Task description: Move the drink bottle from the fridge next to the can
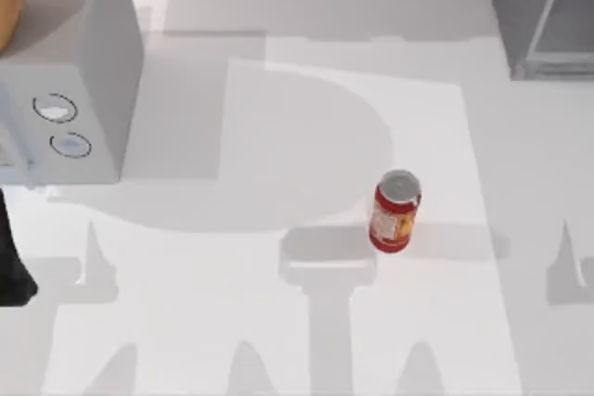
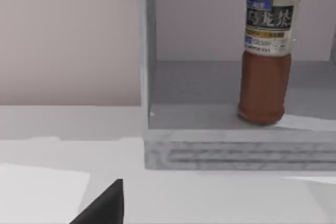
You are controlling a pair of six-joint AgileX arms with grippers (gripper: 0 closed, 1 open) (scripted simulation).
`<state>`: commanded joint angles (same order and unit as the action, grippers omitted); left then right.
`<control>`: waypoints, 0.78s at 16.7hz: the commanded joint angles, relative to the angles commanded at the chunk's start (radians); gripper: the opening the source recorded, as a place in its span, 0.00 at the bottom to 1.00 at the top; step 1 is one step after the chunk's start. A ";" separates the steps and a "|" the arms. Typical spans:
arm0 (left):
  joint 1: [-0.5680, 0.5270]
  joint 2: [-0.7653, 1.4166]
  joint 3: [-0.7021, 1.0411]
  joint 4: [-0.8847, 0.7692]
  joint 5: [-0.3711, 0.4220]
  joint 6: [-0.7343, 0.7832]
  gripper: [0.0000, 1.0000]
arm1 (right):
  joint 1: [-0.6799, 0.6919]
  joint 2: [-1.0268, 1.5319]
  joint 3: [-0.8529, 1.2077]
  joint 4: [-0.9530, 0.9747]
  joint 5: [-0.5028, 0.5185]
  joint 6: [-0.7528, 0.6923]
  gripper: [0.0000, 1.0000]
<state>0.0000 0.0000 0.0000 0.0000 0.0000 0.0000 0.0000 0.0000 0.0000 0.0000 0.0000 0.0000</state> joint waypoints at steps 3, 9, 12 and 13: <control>0.000 0.000 0.000 0.000 0.000 0.000 1.00 | -0.001 0.010 0.007 0.009 -0.002 0.000 1.00; 0.000 0.000 0.000 0.000 0.000 0.000 1.00 | -0.037 0.294 0.169 0.212 -0.038 0.007 1.00; 0.000 0.000 0.000 0.000 0.000 0.000 1.00 | -0.070 0.576 0.296 0.371 -0.063 0.010 1.00; 0.000 0.000 0.000 0.000 0.000 0.000 1.00 | -0.082 0.686 0.342 0.429 -0.071 0.012 1.00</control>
<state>0.0000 0.0000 0.0000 0.0000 0.0000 0.0000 -0.0821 0.6858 0.3422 0.4288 -0.0714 0.0117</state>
